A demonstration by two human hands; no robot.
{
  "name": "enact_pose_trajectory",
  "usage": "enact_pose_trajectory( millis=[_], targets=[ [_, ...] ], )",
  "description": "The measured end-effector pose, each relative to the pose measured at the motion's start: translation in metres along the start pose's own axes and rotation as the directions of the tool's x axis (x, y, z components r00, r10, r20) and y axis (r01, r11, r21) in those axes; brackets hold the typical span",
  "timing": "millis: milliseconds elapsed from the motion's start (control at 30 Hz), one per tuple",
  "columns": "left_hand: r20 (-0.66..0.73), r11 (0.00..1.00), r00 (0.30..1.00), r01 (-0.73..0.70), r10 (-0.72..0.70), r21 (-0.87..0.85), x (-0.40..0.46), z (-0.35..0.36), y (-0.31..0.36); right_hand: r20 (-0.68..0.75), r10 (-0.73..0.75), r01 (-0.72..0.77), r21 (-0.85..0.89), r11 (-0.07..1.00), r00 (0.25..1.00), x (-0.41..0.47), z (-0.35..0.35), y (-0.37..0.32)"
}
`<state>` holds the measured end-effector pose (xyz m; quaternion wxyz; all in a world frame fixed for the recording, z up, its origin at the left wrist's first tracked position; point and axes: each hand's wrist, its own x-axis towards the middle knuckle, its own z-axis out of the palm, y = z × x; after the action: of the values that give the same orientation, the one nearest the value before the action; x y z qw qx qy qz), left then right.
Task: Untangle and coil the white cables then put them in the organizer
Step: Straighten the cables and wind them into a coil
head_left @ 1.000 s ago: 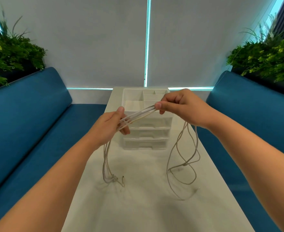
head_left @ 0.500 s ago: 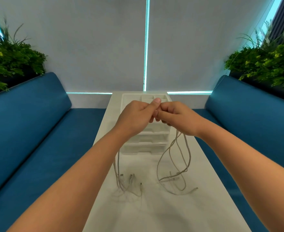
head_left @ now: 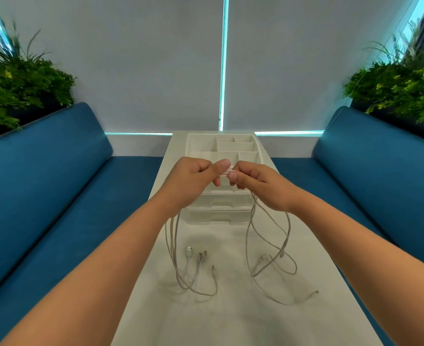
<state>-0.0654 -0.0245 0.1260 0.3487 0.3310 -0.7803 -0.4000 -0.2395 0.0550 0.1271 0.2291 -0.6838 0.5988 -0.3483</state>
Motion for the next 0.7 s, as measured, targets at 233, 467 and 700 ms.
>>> enact_pose_trajectory(
  millis=[233,467,700],
  targets=[
    [-0.076,1.0,0.997,-0.004,0.006,0.018,0.003,-0.005,0.002,-0.48,-0.128,0.097,-0.09,0.991,0.868,-0.015,0.044,-0.018],
    [-0.03,0.994,0.999,0.02,-0.016,0.107,-0.004,0.001,0.003,0.058,0.172,-0.18,0.164,0.97,0.983,0.015,0.119,-0.018],
    [0.061,0.983,0.995,0.066,-0.078,0.173,-0.02,-0.013,-0.015,0.258,0.072,-0.148,0.288,0.946,0.964,0.009,0.152,0.003]
  ],
)
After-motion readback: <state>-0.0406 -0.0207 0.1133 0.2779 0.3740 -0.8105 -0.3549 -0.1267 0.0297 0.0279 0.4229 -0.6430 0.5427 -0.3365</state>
